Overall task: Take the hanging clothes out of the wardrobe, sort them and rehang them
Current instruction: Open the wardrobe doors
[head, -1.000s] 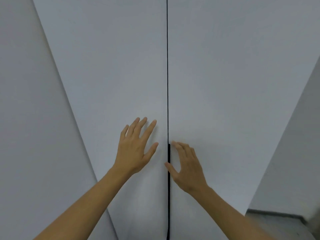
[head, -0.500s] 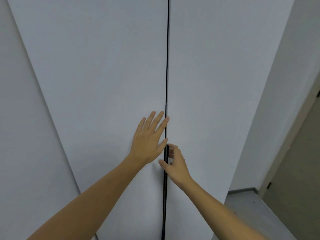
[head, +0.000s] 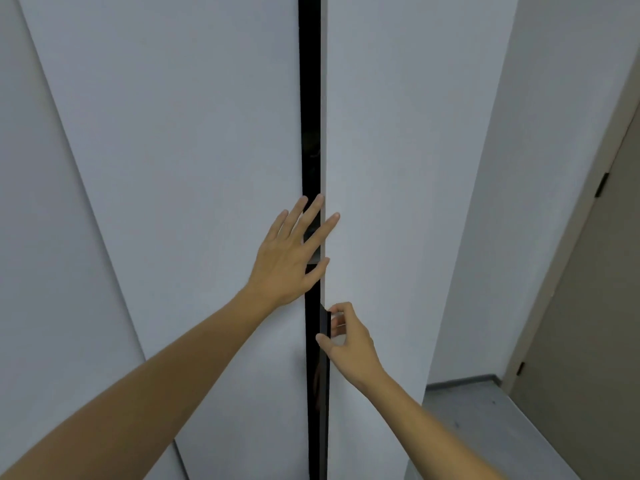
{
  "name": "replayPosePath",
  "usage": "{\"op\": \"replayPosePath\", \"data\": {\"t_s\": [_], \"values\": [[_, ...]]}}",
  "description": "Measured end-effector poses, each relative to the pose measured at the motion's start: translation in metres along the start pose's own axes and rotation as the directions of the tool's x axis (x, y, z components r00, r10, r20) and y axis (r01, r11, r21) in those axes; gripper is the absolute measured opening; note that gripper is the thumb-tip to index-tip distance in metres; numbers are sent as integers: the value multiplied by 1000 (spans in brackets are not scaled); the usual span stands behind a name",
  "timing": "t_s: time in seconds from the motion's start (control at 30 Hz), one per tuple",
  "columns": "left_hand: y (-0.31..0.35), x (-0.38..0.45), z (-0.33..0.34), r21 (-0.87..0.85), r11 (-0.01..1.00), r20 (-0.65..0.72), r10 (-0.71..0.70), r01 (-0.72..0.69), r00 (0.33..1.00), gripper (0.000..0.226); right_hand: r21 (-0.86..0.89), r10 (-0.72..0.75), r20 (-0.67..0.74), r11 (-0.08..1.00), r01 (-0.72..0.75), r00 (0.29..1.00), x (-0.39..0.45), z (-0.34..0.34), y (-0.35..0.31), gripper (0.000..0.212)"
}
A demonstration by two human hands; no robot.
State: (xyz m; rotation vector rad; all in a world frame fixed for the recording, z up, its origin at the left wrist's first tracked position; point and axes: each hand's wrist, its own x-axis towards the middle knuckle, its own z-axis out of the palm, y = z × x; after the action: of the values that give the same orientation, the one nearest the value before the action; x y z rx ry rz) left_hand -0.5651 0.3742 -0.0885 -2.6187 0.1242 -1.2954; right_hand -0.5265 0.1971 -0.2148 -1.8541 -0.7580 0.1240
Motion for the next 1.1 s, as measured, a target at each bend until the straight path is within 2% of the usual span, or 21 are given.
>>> {"op": "replayPosePath", "data": {"t_s": [0.13, 0.27, 0.5, 0.6, 0.67, 0.73, 0.97, 1.1], "values": [[52, 16, -31, 12, 998, -70, 61, -60, 996, 80, -80, -38, -45, 996, 34, 998, -49, -36, 7, 30], [113, 32, -52, -6, 997, -145, 78, -80, 986, 87, -211, -71, -76, 976, 54, 995, -87, -73, 16, 33], [205, 77, -83, 4, 983, -239, 178, -182, 955, 81, -364, -168, -185, 927, 91, 968, -135, -137, 47, 36], [239, 102, -83, -38, 977, -293, 189, -209, 937, 73, -475, -242, -225, 873, 111, 944, -151, -159, 61, 52], [264, 114, -78, -75, 969, -312, 202, -236, 928, 70, -557, -259, -272, 828, 67, 927, -159, -173, 70, 66], [288, 126, -71, -98, 960, -325, 218, -262, 920, 69, -606, -261, -328, 795, 9, 908, -165, -190, 77, 70], [356, 169, -48, -145, 917, -332, 308, -371, 891, 63, -613, -196, -414, 782, -114, 889, -174, -263, 107, 32], [380, 184, -38, -169, 915, -304, 305, -366, 903, 60, -609, -139, -344, 785, -109, 929, -173, -297, 115, 18]]}}
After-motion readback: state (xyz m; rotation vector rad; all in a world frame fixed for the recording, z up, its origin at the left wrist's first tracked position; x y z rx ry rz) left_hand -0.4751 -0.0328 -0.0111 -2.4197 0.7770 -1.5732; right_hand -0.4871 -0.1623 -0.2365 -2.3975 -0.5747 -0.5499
